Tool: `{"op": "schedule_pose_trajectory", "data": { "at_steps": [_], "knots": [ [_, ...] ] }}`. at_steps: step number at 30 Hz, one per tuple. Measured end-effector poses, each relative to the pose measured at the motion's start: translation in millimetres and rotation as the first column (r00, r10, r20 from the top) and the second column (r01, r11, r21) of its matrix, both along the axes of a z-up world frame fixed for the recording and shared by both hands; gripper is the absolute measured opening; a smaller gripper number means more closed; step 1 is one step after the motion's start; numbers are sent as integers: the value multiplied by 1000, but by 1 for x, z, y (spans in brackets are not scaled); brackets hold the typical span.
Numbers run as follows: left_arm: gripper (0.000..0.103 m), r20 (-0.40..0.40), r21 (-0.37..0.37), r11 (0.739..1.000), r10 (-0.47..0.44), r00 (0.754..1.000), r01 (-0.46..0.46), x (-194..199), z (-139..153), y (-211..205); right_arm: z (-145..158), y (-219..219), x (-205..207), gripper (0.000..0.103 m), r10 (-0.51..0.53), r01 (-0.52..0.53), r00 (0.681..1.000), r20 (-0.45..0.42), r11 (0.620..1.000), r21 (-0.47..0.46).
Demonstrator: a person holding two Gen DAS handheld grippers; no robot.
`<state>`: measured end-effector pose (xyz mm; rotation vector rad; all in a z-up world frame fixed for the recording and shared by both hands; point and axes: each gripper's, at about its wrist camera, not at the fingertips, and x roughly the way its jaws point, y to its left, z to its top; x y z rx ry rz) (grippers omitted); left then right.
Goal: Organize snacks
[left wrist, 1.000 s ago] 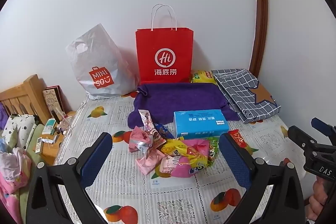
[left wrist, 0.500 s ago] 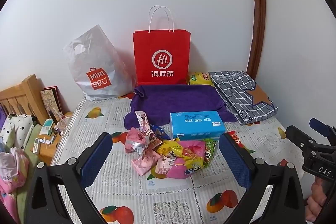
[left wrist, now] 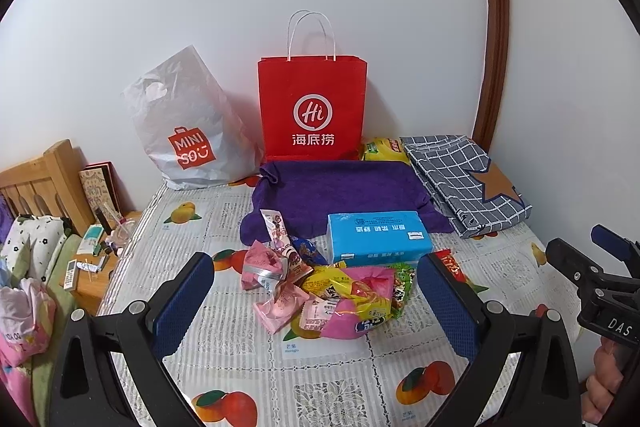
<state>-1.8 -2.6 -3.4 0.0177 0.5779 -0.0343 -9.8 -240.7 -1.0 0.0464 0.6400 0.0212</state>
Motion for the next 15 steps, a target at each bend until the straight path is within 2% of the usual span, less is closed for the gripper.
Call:
{"op": "schedule_pose_trajectory", "data": {
  "at_steps": [15],
  "knots": [
    [102, 8, -4, 1000, 2, 1000, -2, -3, 3, 3, 0, 0, -4, 103, 1, -1, 1000, 7, 1000, 5]
  ]
}}
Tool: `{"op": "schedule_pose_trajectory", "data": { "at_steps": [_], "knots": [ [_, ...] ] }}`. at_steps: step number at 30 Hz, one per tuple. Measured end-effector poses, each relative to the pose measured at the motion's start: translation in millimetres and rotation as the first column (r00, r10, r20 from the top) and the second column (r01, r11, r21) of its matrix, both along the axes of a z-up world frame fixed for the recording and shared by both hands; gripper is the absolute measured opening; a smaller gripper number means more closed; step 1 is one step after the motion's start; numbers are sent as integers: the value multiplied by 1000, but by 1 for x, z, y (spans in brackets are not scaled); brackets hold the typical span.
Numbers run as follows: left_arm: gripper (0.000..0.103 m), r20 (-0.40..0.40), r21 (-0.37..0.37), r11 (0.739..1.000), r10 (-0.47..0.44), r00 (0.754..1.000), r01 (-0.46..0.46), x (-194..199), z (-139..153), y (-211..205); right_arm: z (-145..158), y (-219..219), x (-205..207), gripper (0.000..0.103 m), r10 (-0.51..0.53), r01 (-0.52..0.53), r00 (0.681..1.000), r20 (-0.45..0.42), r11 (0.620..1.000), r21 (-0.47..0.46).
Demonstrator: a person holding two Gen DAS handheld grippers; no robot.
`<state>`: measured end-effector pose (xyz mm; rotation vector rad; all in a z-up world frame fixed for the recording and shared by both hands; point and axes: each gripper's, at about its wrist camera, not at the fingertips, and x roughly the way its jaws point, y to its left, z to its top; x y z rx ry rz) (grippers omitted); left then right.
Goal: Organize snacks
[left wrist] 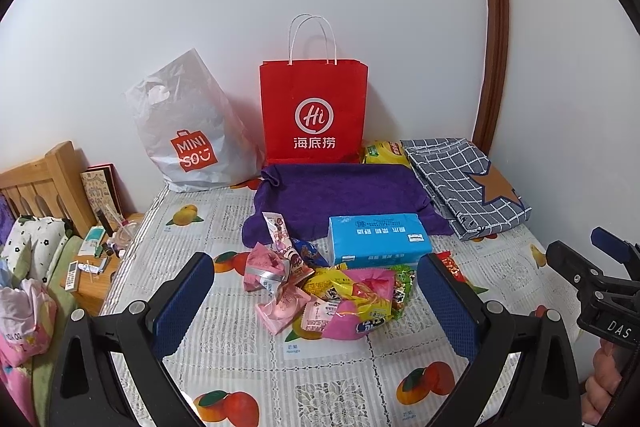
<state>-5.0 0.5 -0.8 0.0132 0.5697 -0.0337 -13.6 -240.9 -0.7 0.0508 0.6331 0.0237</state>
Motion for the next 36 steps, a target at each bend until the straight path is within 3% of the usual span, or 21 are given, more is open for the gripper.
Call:
{"op": "schedule_pose_trajectory", "data": {
  "at_steps": [36],
  "knots": [
    [102, -18, -7, 1000, -5, 1000, 5, 3, 2, 1, 6, 7, -3, 103, 17, -17, 1000, 26, 1000, -5]
  ]
}}
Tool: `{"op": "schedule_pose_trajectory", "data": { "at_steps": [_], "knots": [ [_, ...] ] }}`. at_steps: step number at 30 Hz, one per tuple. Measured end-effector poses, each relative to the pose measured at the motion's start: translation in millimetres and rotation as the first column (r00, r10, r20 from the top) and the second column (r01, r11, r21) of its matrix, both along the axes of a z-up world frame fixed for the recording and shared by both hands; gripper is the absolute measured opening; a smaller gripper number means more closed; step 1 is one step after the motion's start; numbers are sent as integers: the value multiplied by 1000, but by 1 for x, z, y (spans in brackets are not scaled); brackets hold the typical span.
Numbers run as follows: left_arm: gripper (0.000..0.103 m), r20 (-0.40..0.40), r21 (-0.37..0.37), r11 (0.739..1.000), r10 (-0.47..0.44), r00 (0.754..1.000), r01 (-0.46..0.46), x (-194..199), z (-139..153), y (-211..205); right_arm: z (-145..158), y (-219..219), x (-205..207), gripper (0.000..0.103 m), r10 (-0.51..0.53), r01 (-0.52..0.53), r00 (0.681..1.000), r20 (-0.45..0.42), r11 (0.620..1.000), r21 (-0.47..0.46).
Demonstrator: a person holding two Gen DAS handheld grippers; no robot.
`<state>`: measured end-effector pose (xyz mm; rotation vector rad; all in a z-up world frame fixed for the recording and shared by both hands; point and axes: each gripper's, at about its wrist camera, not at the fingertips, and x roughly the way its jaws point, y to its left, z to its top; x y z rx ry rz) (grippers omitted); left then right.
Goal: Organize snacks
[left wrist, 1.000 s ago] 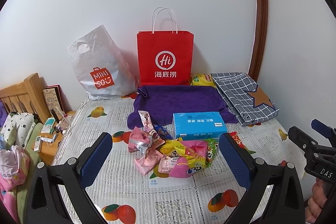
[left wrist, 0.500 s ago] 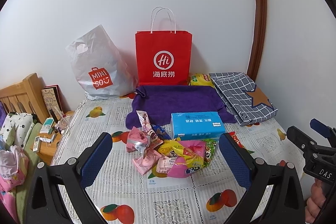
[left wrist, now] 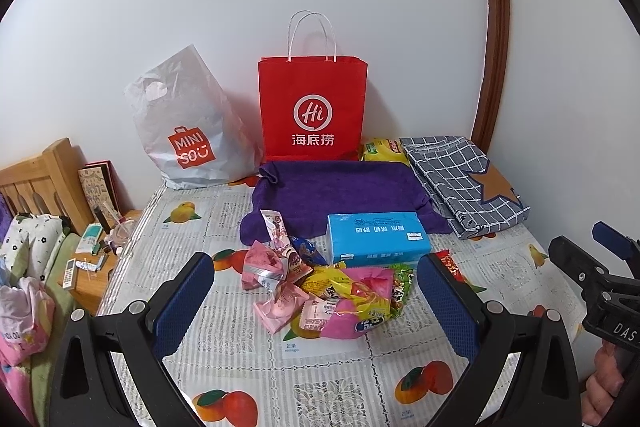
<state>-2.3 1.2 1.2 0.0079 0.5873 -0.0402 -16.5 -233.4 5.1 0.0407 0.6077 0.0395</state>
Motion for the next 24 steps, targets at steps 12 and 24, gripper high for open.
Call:
{"op": "schedule_pose_trajectory", "data": {
  "at_steps": [12, 24],
  "knots": [
    [102, -21, -5, 1000, 22, 1000, -22, 8, -5, 5, -4, 0, 11, 103, -11, 11, 1000, -12, 1000, -10],
    [102, -41, -1, 999, 34, 999, -34, 45, -29, 21, -34, -5, 50, 103, -28, 22, 995, -96, 998, -57]
  ]
}}
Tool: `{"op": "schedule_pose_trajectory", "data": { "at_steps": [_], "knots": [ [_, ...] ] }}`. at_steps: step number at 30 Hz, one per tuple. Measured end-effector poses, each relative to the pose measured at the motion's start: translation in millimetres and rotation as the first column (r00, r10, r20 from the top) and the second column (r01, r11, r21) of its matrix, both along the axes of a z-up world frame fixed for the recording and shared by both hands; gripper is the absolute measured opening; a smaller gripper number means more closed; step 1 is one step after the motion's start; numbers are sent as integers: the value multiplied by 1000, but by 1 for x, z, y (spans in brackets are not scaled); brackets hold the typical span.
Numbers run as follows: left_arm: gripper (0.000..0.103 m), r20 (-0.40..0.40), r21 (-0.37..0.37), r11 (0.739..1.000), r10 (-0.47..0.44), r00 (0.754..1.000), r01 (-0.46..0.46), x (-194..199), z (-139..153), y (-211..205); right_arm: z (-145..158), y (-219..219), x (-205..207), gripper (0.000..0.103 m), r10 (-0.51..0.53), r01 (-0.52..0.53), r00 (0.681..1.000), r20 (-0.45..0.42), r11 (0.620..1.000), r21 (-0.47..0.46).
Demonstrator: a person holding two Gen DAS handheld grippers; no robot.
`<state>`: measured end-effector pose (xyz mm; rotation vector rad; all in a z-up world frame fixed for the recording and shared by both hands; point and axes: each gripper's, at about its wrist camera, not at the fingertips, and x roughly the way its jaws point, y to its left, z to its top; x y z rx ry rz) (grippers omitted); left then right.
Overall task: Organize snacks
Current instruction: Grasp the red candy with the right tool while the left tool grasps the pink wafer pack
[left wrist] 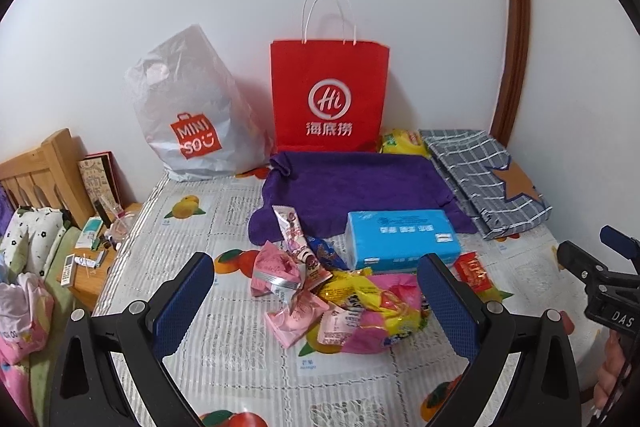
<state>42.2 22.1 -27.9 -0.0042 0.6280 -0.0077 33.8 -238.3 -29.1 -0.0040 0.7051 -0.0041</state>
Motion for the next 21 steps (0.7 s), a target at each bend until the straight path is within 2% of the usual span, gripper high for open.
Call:
{"op": "schedule_pose_trajectory", "data": {
  "at_steps": [4, 9, 13, 18, 21],
  "knots": [
    [102, -44, -27, 1000, 3, 999, -4, 18, -15, 10, -19, -10, 17, 103, 10, -10, 1000, -23, 1000, 20],
    [101, -119, 6, 999, 42, 992, -41, 45, -41, 22, -52, -20, 35, 103, 26, -24, 998, -62, 999, 38],
    [101, -149, -5, 999, 41, 988, -42, 60, -60, 31, -86, -24, 60, 101, -3, 6, 985, -172, 1000, 20],
    [101, -164, -36, 998, 42, 986, -48, 74, -76, 41, -121, -28, 84, 92, 1, 15, 974, -225, 998, 66],
    [101, -136, -58, 998, 12, 991, -21, 76, -80, 43, -137, -26, 96, 84, 11, 8, 967, -254, 997, 71]
  ]
}}
